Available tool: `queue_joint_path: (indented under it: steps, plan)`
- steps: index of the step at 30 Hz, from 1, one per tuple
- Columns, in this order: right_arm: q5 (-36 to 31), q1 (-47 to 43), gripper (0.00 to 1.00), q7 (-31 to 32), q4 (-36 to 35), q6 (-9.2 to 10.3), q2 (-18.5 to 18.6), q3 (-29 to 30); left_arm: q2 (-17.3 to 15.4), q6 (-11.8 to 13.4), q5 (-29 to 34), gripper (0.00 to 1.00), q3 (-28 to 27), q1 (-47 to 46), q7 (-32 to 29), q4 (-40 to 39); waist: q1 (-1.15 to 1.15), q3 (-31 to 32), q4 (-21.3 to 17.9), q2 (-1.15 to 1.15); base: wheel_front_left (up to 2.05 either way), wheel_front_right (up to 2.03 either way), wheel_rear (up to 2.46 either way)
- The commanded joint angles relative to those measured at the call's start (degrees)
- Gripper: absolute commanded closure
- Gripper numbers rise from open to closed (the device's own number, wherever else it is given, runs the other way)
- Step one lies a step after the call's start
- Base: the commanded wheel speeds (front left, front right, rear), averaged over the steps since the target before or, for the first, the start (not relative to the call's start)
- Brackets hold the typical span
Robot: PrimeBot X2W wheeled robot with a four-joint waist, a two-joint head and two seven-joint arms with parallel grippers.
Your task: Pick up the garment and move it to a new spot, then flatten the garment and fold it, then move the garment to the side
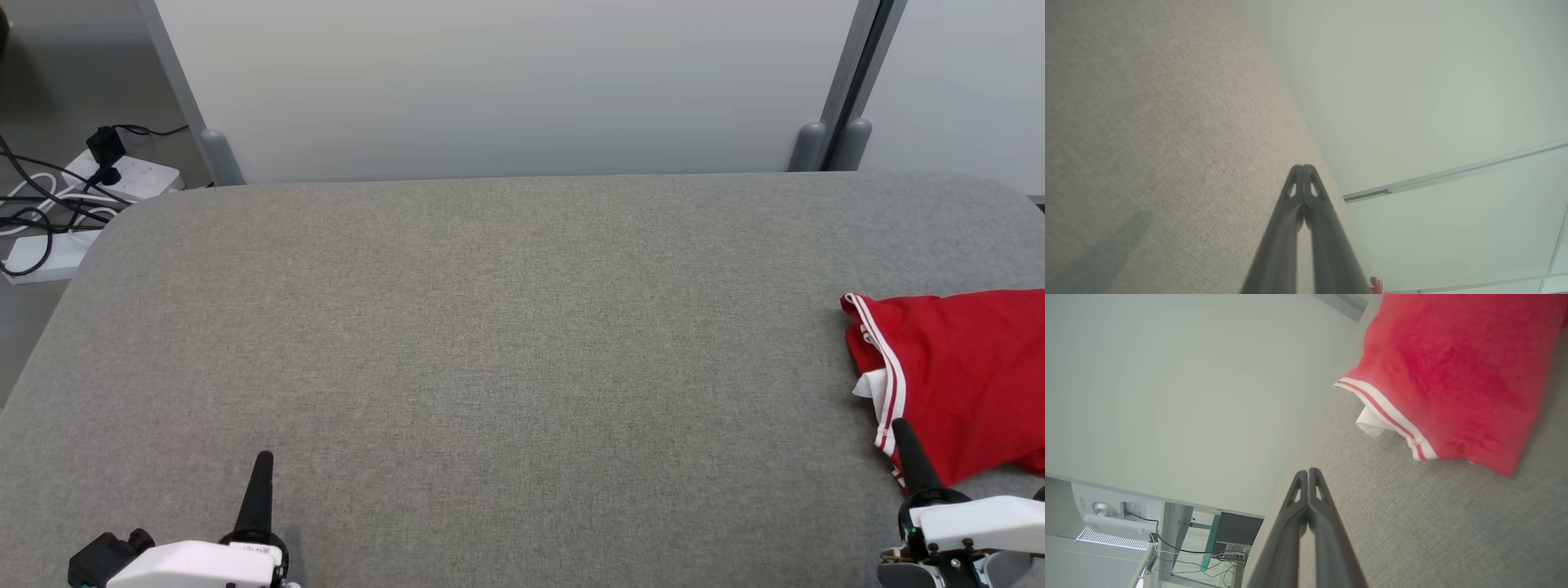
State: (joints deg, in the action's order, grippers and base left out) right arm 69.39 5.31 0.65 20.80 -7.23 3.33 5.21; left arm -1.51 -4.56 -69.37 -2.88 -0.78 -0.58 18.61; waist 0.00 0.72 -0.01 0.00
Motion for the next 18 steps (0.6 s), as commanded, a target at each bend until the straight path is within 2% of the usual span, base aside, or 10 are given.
queue_joint_path:
  steps: [1, 18]
  plan:
    - [1.78, 1.22, 1.0, 0.58, -2.37, -0.19, 0.28, -0.5, -1.11, -0.73, -1.88, 1.0, -1.7, -3.63, -0.5, -2.01, 0.0, -0.03, 0.0, 0.0, 0.0, 0.0, 0.0]
    - [12.92, 1.03, 1.0, 3.37, -4.71, -0.22, -0.11, 0.47, -1.25, -1.89, -12.98, 1.0, -2.72, -4.57, -3.36, -3.35, 0.0, -0.49, 0.01, 0.0, 0.0, 0.0, 0.0]
